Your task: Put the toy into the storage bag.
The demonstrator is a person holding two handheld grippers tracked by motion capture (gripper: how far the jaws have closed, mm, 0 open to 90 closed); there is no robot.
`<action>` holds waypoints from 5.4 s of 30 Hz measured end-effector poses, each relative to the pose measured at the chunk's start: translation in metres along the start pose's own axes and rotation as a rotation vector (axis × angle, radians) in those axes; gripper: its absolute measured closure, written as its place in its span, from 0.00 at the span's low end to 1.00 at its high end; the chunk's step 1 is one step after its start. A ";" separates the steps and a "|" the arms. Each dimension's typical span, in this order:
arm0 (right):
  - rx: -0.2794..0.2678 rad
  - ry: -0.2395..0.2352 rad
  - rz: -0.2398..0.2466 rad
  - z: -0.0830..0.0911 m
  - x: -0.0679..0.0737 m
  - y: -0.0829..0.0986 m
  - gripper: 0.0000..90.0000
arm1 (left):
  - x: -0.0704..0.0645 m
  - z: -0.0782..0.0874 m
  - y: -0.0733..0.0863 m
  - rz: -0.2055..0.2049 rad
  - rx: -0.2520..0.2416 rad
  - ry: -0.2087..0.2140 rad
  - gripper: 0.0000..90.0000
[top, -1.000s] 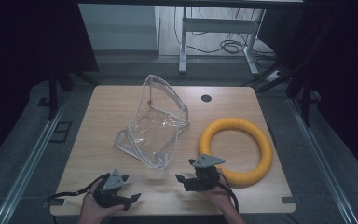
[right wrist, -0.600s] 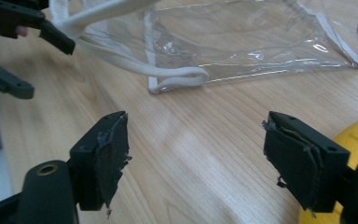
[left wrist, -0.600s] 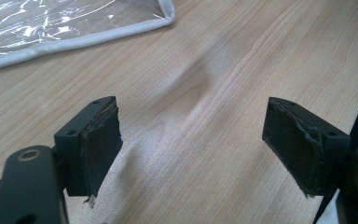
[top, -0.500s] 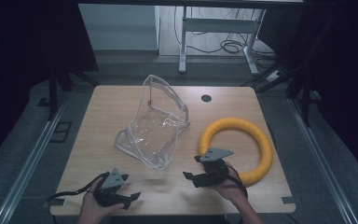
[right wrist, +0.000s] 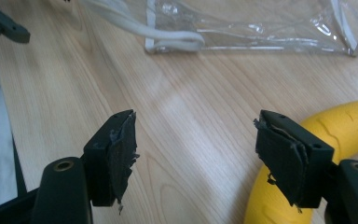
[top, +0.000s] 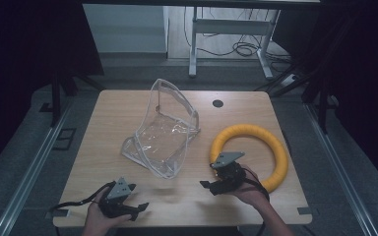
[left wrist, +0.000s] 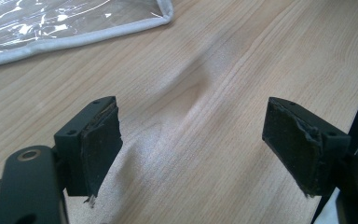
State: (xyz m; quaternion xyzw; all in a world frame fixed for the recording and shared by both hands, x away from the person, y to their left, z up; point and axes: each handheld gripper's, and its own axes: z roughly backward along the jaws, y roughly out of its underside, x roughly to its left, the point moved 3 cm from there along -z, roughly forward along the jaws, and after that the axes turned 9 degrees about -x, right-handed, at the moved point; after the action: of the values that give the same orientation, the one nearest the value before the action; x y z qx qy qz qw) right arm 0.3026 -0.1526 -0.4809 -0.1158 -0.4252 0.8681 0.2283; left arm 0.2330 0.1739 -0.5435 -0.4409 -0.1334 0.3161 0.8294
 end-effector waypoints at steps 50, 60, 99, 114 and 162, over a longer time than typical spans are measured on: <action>0.462 0.033 0.017 0.002 -0.055 0.054 0.37 | -0.002 -0.002 0.001 0.014 0.006 0.013 0.21; 0.547 0.004 0.029 -0.006 -0.055 0.061 0.39 | -0.003 -0.002 0.001 0.016 0.005 0.014 0.21; 0.403 -0.057 -0.036 0.029 -0.068 0.022 0.58 | -0.001 -0.002 -0.001 0.017 -0.010 0.011 0.21; 0.242 0.004 -0.045 0.053 -0.073 0.001 0.58 | -0.001 -0.001 -0.001 0.016 -0.017 0.010 0.21; -0.295 -0.096 -0.151 0.075 -0.071 -0.068 0.58 | -0.001 -0.001 -0.002 0.022 -0.028 0.026 0.21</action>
State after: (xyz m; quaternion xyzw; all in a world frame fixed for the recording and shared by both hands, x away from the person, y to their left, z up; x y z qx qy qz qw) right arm 0.3546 -0.2025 -0.3803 -0.0741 -0.5659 0.7813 0.2527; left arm 0.2340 0.1720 -0.5420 -0.4579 -0.1219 0.3176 0.8213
